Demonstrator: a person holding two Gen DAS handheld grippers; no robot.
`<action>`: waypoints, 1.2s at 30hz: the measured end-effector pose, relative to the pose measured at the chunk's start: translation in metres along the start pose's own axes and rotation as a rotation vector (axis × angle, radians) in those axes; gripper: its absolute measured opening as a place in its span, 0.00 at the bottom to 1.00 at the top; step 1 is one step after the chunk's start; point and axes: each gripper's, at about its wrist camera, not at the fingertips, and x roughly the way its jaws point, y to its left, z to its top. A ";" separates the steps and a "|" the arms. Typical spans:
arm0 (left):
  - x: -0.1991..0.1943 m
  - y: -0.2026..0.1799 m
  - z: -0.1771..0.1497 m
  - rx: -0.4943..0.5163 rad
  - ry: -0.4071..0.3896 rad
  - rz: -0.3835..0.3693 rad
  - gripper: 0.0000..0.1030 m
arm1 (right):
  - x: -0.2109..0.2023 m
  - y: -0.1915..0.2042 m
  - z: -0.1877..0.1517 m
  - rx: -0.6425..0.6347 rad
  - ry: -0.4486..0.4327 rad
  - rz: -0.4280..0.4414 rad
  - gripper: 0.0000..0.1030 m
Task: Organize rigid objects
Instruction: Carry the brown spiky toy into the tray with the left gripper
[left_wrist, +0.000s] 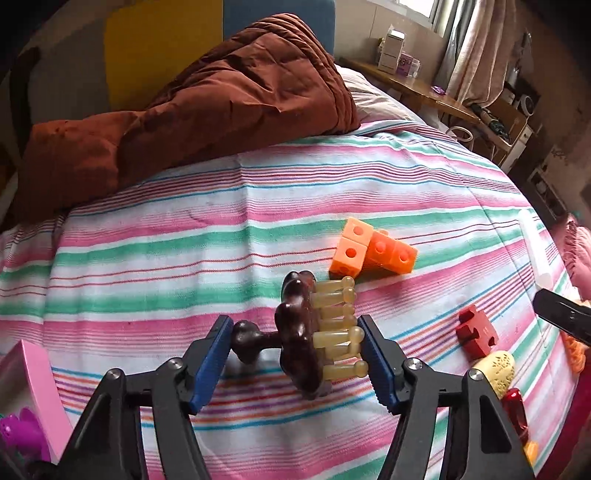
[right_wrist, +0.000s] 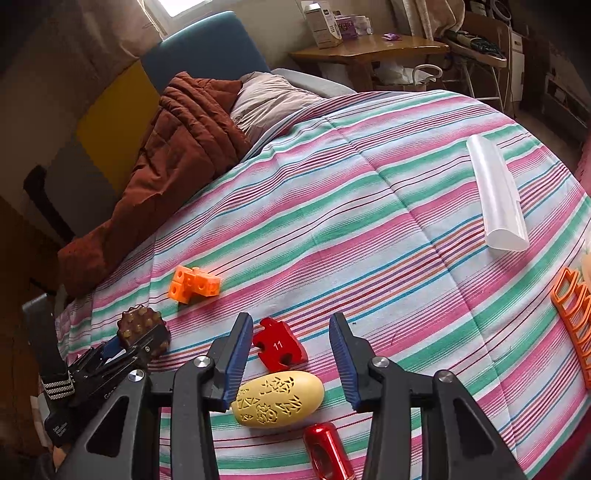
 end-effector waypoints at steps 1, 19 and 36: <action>-0.006 -0.002 -0.006 0.003 -0.004 -0.002 0.66 | 0.001 0.001 0.000 -0.004 0.003 0.001 0.42; -0.138 0.003 -0.090 0.001 -0.136 -0.104 0.66 | 0.052 0.120 -0.011 -0.536 0.127 0.041 0.64; -0.176 0.048 -0.129 -0.112 -0.155 -0.088 0.66 | 0.116 0.154 -0.011 -0.702 0.260 -0.054 0.46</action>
